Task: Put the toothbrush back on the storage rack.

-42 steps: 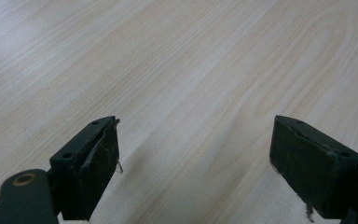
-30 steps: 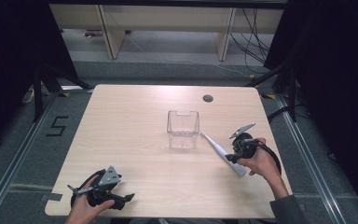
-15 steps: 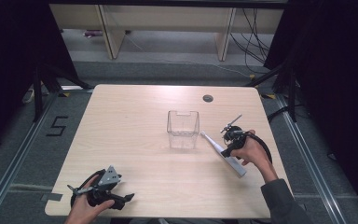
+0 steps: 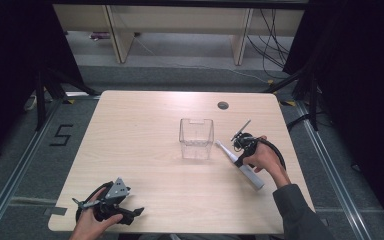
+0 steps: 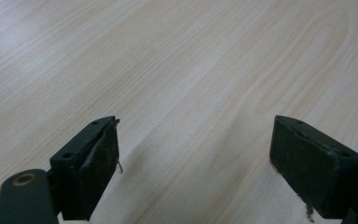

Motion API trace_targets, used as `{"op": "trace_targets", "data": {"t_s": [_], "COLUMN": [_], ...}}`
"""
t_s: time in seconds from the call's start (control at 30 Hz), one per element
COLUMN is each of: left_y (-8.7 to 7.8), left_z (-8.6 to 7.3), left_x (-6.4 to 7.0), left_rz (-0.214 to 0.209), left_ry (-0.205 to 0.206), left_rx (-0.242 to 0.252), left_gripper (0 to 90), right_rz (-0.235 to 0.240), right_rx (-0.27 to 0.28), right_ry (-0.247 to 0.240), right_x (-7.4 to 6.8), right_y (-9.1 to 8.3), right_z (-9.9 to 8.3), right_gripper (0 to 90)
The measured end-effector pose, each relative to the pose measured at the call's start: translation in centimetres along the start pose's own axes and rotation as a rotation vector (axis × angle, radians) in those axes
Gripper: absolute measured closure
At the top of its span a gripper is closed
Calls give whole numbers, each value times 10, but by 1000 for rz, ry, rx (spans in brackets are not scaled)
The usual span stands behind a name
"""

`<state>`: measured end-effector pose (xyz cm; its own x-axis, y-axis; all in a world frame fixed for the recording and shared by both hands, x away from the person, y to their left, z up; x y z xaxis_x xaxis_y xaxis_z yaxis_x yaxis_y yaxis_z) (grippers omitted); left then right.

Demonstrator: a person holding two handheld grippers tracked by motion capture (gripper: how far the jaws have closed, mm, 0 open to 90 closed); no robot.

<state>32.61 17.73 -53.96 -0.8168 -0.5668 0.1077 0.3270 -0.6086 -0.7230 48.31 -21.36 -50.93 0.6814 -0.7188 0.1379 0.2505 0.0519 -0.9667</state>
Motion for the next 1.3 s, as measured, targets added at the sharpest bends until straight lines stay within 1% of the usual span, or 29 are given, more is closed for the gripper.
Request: {"op": "trace_targets", "data": {"t_s": [0.03, 0.07, 0.2, 0.23, 0.3, 0.33, 0.4, 0.43, 0.47, 0.5, 0.53, 0.57, 0.6, 0.63, 0.67, 0.73, 0.8, 0.83, 0.87, 0.93, 1.0, 1.03, 1.07, 1.1, 1.13, 1.17, 1.2, 1.27, 1.3], "left_y": [0, 0, 0, 0, 0, 0, 0, 0, 0, 0, 0, 0, 0, 0, 0, 0, 0, 0, 0, 0, -1, -1, -1, -1, -1, -1, -1, -1, -1], "left_z": [0, 0, 0, 0, 0, 0, 0, 0, 0, 0, 0, 0, 0, 0, 0, 0, 0, 0, 0, 0, 0, 1, 1, 1, 1, 1, 1, 1, 1], "left_x": [0, 0, 0, 0, 0, 0, 0, 0, 0, 0, 0, 0, 0, 0, 0, 1, 1, 1, 1, 1, 0, 1, 1, 0, 0, 0, 0, 0, 0], "left_rz": [0, 0, 0, 0, 0, 0, 0, -1, -1, 0, 0, -1, -1, -1, -1, -2, -3, -3, -3, -3, -1, -1, -3, -2, -1, -1, -1, -2, -2], "left_ry": [0, 0, 0, 0, 0, 1, 0, -1, 0, 0, 0, 1, 1, 1, 2, -1, -1, 0, 0, 1, 6, 6, 5, 7, 8, 7, 7, 7, 7], "left_rx": [2, 2, 1, 1, 3, 3, 3, 2, 1, 2, 2, 3, 3, 4, 4, 7, 7, 7, 7, 7, 3, 3, 5, 3, 4, 4, 4, 4, 4], "left_gripper": [153, 153, 153, 153, 153, 153, 153, 153, 153, 153, 153, 153, 153, 153, 153, 153, 153, 153, 153, 153, 153, 153, 153, 153, 153, 153, 153, 153, 153], "right_rz": [2, 0, 5, 9, 8, 16, 14, 18, 21, 17, 20, 22, 25, 23, 19, 20, 12, 3, 13, 7, 7, 9, 3, 12, -9, -2, -5, 8, -3], "right_rx": [-7, -8, -27, -32, -36, -58, -63, -81, -84, -88, -85, -94, -119, -115, -149, -167, -161, -186, -172, -194, -193, -202, -210, -212, -214, -226, -217, -220, -222], "right_ry": [0, -14, -3, -18, -17, -2, -14, 1, -1, -4, -30, -38, 5, -13, 19, 25, -43, -5, -26, -26, -65, -33, -34, -43, -60, -31, -49, -54, -55], "right_x": [-1, 0, -1, 0, 0, -1, 0, -2, -2, -2, -1, -1, -4, -2, -4, -5, 0, -3, -2, -2, 1, -2, -2, -2, -1, -3, -2, -4, -3], "right_y": [1, 2, 4, 6, 7, 7, 9, 8, 9, 9, 11, 11, 11, 12, 12, 11, 15, 14, 16, 16, 18, 17, 17, 17, 18, 16, 17, 17, 17], "right_z": [1, 1, 2, 4, 5, 6, 7, 8, 9, 10, 10, 11, 11, 12, 11, 12, 12, 12, 14, 14, 15, 15, 15, 16, 15, 16, 16, 17, 16], "right_gripper": [618, 621, 630, 631, 638, 641, 646, 649, 652, 658, 660, 660, 661, 661, 662, 663, 664, 665, 665, 666, 667, 667, 667, 668, 668, 668, 669, 670, 670]}}
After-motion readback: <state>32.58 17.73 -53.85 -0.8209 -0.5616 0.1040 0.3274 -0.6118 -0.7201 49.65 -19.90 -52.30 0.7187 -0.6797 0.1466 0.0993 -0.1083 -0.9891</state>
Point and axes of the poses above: each handheld gripper's, and its own axes: y roughly forward along the jaws, z roughly out of its top, x roughly to its right, the point moved 5 cm from there along y, roughly forward along the jaws, and after that the axes turned 8 degrees about -z, right-handed, at the moved point
